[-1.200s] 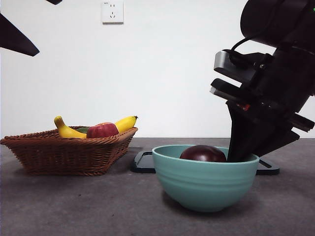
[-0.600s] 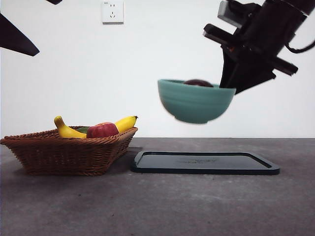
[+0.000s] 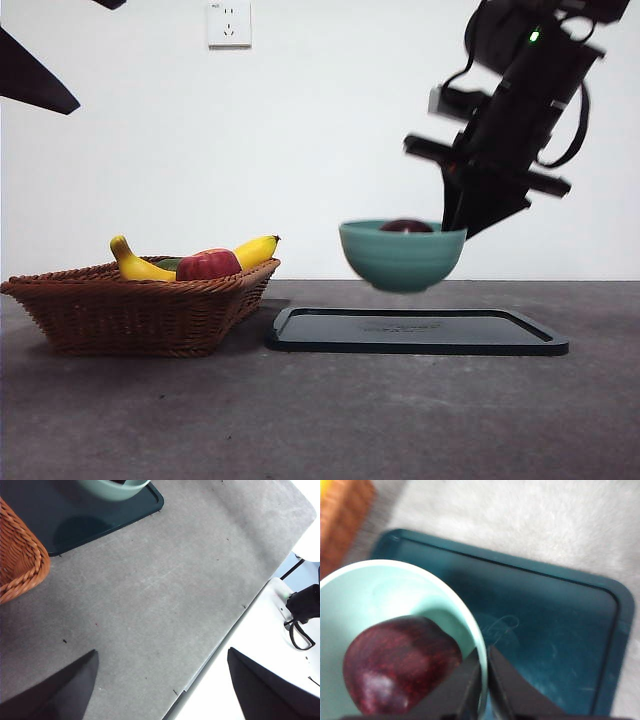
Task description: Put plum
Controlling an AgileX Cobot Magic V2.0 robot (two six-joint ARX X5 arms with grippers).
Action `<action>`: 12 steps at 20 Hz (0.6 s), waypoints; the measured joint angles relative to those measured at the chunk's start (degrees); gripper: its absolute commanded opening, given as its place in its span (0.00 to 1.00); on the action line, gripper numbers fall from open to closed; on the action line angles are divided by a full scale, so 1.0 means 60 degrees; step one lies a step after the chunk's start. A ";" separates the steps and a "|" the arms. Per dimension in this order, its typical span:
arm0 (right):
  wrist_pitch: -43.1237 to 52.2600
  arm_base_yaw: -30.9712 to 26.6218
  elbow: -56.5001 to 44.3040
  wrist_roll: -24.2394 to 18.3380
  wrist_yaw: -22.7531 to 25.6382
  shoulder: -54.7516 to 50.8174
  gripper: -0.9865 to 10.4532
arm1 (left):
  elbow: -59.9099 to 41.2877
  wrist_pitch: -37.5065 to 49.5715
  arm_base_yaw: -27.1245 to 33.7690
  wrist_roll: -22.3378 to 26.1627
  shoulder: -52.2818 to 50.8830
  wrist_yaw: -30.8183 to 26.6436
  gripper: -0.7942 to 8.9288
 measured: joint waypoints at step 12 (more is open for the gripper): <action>0.0590 -0.0033 0.0262 -0.0036 0.0007 0.1286 0.10 | 0.0000 -0.0044 0.0000 0.0004 0.0000 0.0000 0.49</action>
